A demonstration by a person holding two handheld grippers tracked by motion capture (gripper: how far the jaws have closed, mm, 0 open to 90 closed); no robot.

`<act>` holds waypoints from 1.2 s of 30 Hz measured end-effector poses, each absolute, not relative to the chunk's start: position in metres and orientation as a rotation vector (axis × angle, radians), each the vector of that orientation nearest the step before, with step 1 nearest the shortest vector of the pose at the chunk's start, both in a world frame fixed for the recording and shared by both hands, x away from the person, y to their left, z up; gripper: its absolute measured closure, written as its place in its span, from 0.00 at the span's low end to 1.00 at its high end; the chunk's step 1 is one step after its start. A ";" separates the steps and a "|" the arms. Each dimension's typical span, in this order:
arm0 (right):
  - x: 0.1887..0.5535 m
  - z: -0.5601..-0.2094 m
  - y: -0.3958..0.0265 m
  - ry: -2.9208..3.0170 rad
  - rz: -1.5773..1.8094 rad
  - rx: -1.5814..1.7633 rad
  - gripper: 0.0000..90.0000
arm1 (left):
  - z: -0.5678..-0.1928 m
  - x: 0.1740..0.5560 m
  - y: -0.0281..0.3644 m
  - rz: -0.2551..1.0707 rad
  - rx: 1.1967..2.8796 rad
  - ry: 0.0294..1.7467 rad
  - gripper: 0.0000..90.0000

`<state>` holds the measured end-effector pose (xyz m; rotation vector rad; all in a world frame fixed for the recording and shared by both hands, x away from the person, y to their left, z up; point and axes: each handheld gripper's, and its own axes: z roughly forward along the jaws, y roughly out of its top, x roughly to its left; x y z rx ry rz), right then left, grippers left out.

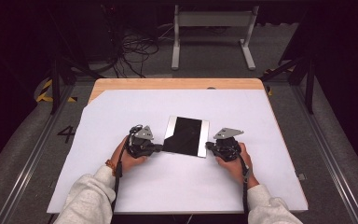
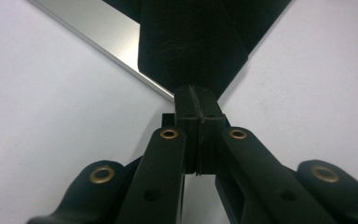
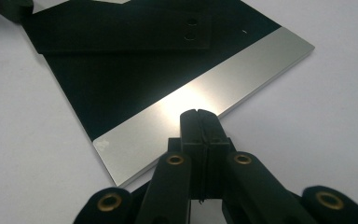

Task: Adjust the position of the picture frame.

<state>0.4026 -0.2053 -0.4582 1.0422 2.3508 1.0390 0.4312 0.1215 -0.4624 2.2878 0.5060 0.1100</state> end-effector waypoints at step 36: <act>0.461 -0.454 -0.216 2.285 1.041 1.254 1.00 | -0.463 0.426 0.106 0.041 2.277 0.463 1.00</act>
